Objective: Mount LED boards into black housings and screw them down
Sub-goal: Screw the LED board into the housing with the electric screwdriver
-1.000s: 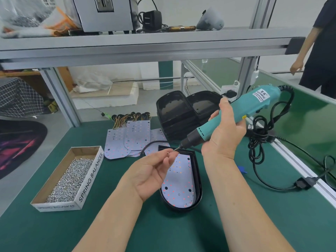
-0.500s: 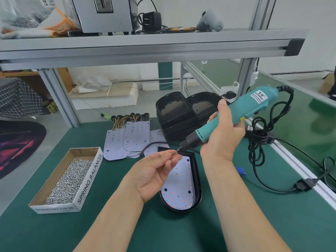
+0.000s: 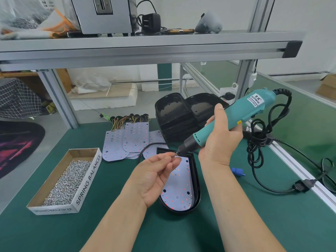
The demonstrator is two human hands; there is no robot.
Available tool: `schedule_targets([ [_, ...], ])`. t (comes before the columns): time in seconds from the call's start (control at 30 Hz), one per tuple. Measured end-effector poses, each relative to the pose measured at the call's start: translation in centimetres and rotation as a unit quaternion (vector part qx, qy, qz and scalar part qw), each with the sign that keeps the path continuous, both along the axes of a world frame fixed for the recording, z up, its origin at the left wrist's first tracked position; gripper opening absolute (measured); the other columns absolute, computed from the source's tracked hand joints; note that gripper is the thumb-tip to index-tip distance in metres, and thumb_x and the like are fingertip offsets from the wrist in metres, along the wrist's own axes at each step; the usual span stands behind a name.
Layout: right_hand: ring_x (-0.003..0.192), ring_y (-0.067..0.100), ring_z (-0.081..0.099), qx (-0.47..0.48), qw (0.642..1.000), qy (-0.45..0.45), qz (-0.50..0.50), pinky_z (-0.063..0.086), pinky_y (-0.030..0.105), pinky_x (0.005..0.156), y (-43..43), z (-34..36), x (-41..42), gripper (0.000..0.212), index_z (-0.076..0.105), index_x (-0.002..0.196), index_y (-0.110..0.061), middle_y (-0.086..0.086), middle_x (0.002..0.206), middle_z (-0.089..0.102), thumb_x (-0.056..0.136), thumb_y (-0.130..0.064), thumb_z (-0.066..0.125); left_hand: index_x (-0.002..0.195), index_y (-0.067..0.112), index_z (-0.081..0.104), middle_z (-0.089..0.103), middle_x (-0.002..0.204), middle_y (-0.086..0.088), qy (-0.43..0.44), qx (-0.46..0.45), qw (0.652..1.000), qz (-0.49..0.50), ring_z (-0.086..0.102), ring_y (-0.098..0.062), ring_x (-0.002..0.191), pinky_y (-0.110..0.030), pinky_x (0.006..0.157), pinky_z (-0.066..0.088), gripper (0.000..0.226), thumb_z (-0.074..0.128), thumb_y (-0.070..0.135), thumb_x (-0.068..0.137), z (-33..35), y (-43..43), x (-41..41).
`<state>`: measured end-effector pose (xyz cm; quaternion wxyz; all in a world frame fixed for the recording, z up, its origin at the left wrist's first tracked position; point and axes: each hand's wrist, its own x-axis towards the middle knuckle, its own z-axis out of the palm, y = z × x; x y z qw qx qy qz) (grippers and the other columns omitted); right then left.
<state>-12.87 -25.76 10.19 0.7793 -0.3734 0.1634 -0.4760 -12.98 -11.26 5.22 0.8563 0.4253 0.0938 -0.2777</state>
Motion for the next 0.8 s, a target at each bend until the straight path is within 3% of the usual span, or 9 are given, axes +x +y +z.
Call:
schedule_targets([
  [0.23, 0.057, 0.015, 0.05, 0.032, 0.999, 0.011, -0.017, 0.045, 0.033, 0.065, -0.1, -0.4, 0.0, 0.017, 0.056, 0.083, -0.021, 0.001, 0.063, 0.053, 0.087, -0.022, 0.072, 0.096, -0.006, 0.067, 0.075, 0.081, -0.019, -0.091, 0.021, 0.994, 0.05, 0.076, -0.023, 0.078, -0.017, 0.064, 0.057, 0.014, 0.054, -0.009, 0.095, -0.4, -1.1, -1.2],
  [0.47, 0.055, 0.011, 0.05, 0.056, 0.998, 0.005, -0.003, 0.044, 0.034, 0.066, -0.8, -0.7, 0.3, 0.021, 0.053, 0.081, -0.02, -0.012, 0.054, 0.053, 0.089, -0.019, 0.072, 0.118, 0.002, 0.061, 0.075, 0.104, -0.022, -0.156, 0.039, 0.987, 0.001, 0.074, -0.029, 0.098, -0.021, 0.077, 0.058, 0.026, 0.054, -0.008, 0.096, -0.7, -0.4, -0.9],
  [0.5, 0.055, 0.011, 0.05, 0.055, 0.998, 0.004, -0.003, 0.044, 0.034, 0.066, -0.9, -0.7, 0.4, 0.02, 0.053, 0.082, -0.02, -0.013, 0.054, 0.054, 0.089, -0.019, 0.072, 0.12, 0.006, 0.06, 0.075, 0.102, -0.021, -0.169, 0.06, 0.984, -0.01, 0.075, -0.029, 0.096, -0.021, 0.075, 0.058, 0.028, 0.056, -0.007, 0.095, -0.8, 0.0, -0.7],
  [0.57, 0.054, 0.01, 0.05, 0.049, 0.999, 0.004, -0.003, 0.044, 0.032, 0.064, -1.1, -0.7, 0.6, 0.02, 0.053, 0.083, -0.02, -0.012, 0.054, 0.053, 0.09, -0.018, 0.072, 0.115, 0.015, 0.063, 0.078, 0.087, -0.009, -0.22, 0.193, 0.956, 0.024, 0.076, -0.021, 0.079, -0.02, 0.063, 0.056, 0.026, 0.064, 0.001, 0.093, -1.2, 0.8, 0.0],
  [0.63, 0.054, 0.01, 0.05, 0.041, 0.999, 0.006, -0.002, 0.045, 0.031, 0.063, -1.3, -0.9, 0.8, 0.019, 0.053, 0.084, -0.019, -0.011, 0.056, 0.053, 0.089, -0.019, 0.072, 0.103, 0.022, 0.067, 0.072, 0.071, 0.007, -0.248, 0.381, 0.885, 0.102, 0.068, -0.016, 0.067, -0.025, 0.057, 0.049, 0.013, 0.071, 0.021, 0.09, -1.8, 1.7, 1.3],
  [0.67, 0.055, 0.011, 0.05, 0.034, 0.999, 0.009, -0.002, 0.046, 0.03, 0.062, -1.3, -1.0, 0.9, 0.02, 0.053, 0.084, -0.019, -0.008, 0.057, 0.054, 0.088, -0.02, 0.073, 0.1, 0.024, 0.065, 0.068, 0.071, 0.01, -0.243, 0.439, 0.859, 0.105, 0.064, -0.019, 0.072, -0.029, 0.06, 0.047, 0.017, 0.073, 0.032, 0.088, -2.1, 1.9, 1.9],
  [0.73, 0.056, 0.012, 0.05, 0.013, 1.0, 0.016, -0.005, 0.046, 0.028, 0.059, -1.2, -1.3, 1.3, 0.021, 0.053, 0.084, -0.017, -0.004, 0.06, 0.054, 0.087, -0.022, 0.073, 0.107, 0.025, 0.057, 0.065, 0.089, 0.003, -0.211, 0.481, 0.851, 0.015, 0.064, -0.024, 0.085, -0.034, 0.067, 0.048, 0.036, 0.075, 0.045, 0.082, -2.5, 1.6, 2.5],
  [0.8, 0.057, 0.013, 0.051, -0.01, 1.0, 0.022, -0.007, 0.047, 0.028, 0.059, -0.9, -1.5, 1.9, 0.021, 0.054, 0.082, -0.017, -0.002, 0.062, 0.055, 0.086, -0.021, 0.075, 0.114, 0.024, 0.052, 0.067, 0.1, -0.003, -0.191, 0.481, 0.853, -0.069, 0.067, -0.024, 0.091, -0.035, 0.069, 0.052, 0.045, 0.076, 0.038, 0.08, -3.1, 0.7, 2.8],
])
